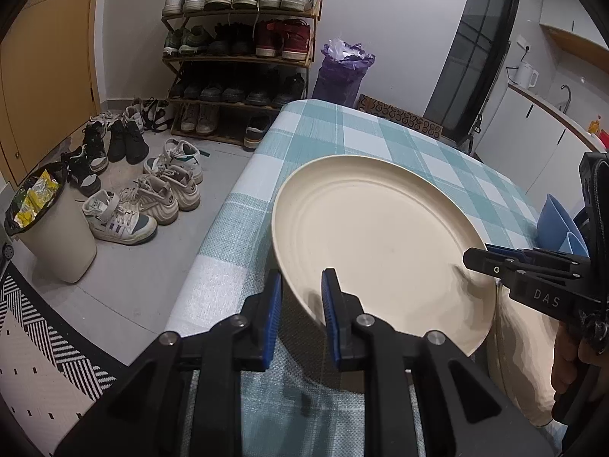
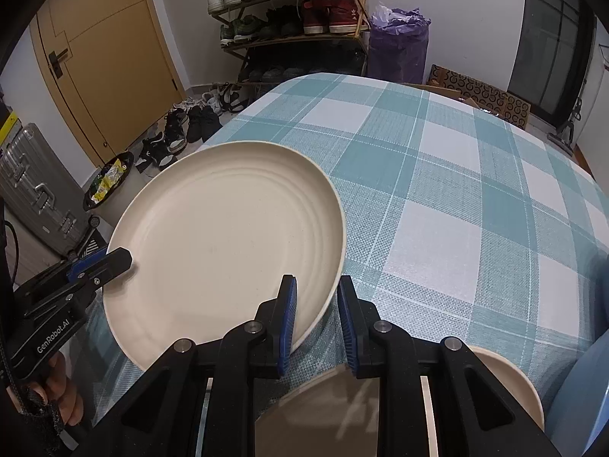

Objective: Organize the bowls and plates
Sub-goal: 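Lift the cream plate with both grippers and carry it over the plate stack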

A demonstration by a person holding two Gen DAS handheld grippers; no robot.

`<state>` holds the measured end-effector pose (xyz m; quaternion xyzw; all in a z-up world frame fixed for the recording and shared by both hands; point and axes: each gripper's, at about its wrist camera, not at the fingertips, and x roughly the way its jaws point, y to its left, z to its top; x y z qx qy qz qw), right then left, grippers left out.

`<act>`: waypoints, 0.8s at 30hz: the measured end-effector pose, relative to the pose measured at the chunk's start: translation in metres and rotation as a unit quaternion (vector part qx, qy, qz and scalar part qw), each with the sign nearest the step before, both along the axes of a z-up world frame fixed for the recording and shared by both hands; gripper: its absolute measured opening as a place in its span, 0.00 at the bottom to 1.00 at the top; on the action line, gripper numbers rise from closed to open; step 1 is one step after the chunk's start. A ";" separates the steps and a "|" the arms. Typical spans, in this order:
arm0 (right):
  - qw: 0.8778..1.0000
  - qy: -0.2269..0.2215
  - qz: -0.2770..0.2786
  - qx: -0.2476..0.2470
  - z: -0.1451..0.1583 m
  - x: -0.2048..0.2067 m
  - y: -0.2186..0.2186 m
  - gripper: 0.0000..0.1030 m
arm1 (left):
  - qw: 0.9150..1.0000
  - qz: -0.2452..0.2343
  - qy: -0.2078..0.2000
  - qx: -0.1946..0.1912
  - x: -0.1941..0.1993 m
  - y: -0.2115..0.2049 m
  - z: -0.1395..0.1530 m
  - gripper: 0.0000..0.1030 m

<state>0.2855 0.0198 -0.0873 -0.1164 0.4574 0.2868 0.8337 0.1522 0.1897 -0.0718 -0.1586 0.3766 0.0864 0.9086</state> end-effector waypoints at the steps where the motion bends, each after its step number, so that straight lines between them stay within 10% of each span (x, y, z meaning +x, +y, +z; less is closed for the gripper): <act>1: 1.000 -0.002 0.000 0.000 0.001 -0.001 0.000 0.22 | 1.000 0.000 -0.002 0.001 -0.001 -0.001 0.002 0.18; 24: 0.999 -0.045 -0.021 0.023 0.047 -0.031 -0.041 0.22 | 0.998 -0.024 -0.045 0.026 -0.014 -0.033 0.039 0.18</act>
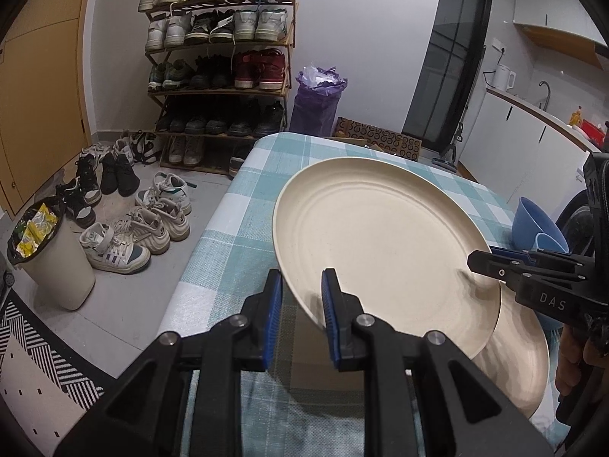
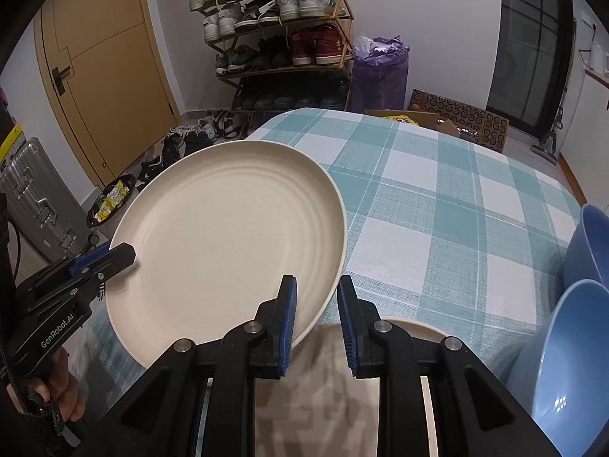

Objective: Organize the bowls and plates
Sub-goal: 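Lift the cream plate with both grippers and carry it over the plate stack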

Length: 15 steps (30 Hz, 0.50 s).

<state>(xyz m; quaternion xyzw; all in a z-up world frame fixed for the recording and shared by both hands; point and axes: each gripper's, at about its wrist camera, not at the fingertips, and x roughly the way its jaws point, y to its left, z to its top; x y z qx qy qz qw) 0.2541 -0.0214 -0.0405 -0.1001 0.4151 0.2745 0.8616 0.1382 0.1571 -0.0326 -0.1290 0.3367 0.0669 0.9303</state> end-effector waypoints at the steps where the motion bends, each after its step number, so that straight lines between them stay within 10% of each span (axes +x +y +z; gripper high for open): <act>1: 1.000 -0.001 -0.001 0.001 0.001 -0.001 -0.002 0.22 | 1.000 -0.002 0.000 0.000 0.000 -0.001 0.000 0.18; 15: 1.000 -0.011 -0.024 0.007 0.012 -0.015 -0.034 0.22 | 1.000 -0.028 -0.009 0.005 -0.002 -0.025 0.011 0.18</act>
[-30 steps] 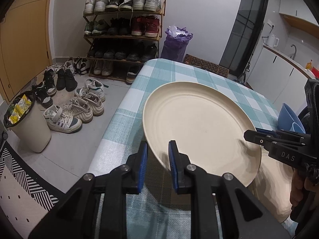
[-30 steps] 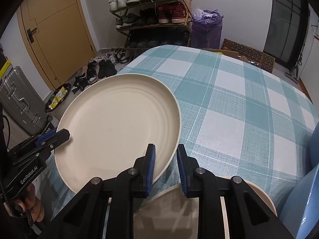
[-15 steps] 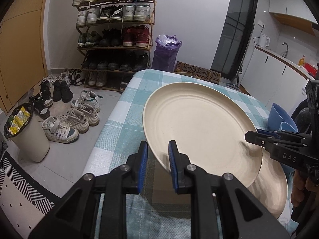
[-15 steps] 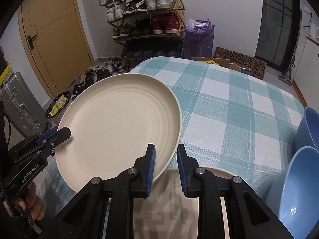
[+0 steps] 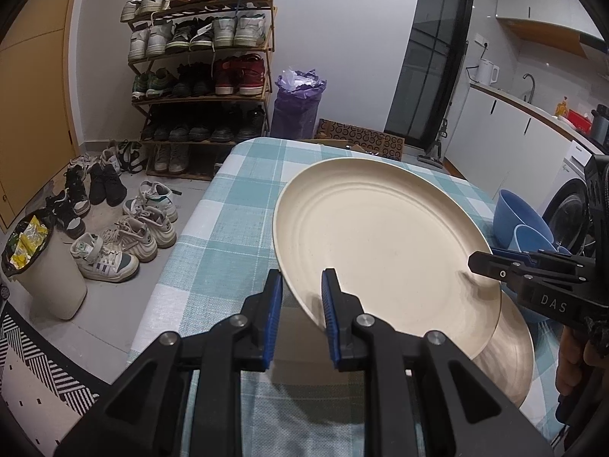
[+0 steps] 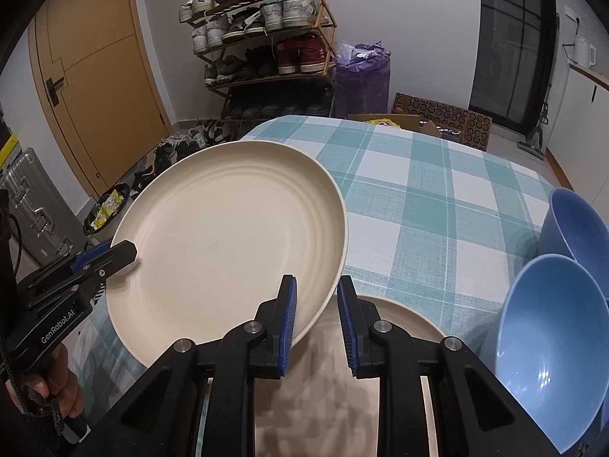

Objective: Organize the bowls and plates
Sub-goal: 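Lift the cream plate with both grippers and carry it over the plate stack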

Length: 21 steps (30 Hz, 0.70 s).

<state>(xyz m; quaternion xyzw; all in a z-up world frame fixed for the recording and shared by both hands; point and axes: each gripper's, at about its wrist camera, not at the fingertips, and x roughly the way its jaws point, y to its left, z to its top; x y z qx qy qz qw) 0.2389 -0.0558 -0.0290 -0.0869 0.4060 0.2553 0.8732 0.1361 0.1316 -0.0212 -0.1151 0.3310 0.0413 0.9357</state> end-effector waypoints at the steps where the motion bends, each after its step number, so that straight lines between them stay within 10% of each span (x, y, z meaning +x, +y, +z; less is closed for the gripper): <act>1: 1.000 0.000 -0.002 0.001 0.001 -0.001 -0.003 0.22 | 1.000 -0.002 0.000 0.001 0.000 -0.002 0.001 0.18; 21: 0.999 -0.005 -0.046 0.008 0.002 -0.029 -0.054 0.22 | 0.998 -0.053 0.004 0.025 -0.003 -0.048 0.005 0.19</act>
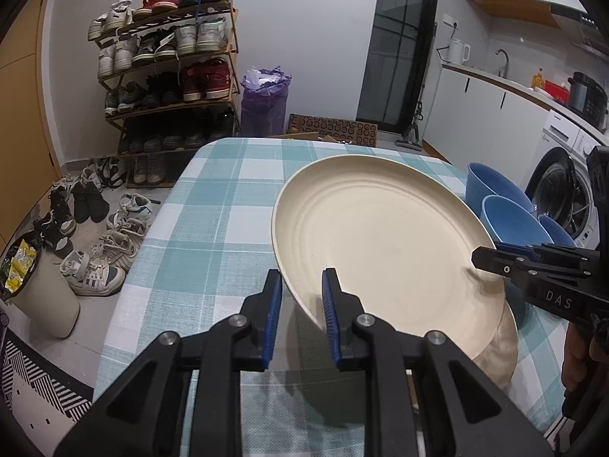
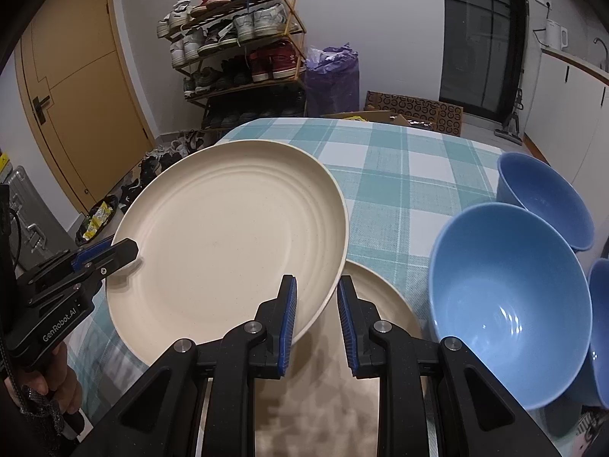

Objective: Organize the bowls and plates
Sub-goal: 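Lift the cream plate with both grippers and carry it over the plate stack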

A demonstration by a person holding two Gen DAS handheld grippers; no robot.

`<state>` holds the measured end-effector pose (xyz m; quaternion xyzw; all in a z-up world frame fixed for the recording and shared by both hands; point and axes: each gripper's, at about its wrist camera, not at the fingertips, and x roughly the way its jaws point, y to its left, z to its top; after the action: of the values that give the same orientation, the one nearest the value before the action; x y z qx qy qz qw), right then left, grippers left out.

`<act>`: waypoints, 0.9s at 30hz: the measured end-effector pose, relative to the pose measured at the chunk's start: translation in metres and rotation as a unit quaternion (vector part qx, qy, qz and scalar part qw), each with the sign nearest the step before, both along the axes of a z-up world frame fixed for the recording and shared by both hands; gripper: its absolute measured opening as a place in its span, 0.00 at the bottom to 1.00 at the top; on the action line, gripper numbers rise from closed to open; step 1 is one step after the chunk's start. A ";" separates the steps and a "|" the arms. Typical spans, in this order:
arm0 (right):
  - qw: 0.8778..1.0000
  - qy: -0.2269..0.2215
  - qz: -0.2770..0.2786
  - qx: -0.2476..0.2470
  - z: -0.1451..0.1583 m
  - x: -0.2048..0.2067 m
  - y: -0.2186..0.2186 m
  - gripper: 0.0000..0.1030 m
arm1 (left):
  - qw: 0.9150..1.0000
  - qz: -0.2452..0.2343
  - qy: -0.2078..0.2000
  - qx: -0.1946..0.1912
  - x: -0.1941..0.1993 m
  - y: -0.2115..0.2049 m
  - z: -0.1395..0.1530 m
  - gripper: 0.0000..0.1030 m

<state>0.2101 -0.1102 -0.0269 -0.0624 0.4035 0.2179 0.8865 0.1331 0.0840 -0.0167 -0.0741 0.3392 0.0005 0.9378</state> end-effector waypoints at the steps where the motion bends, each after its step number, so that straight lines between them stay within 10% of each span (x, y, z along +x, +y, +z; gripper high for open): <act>1: 1.000 0.000 -0.002 -0.001 0.000 -0.001 -0.002 0.22 | 1.000 -0.003 0.001 0.000 0.000 -0.002 -0.001 0.19; 27: 0.999 0.024 -0.038 -0.008 -0.024 -0.022 -0.039 0.22 | 0.998 -0.047 0.029 0.027 0.002 -0.038 -0.014 0.19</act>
<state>0.1885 -0.1497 -0.0505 -0.0491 0.4284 0.1825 0.8836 0.1352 0.0456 -0.0311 -0.0330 0.3694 -0.0325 0.9281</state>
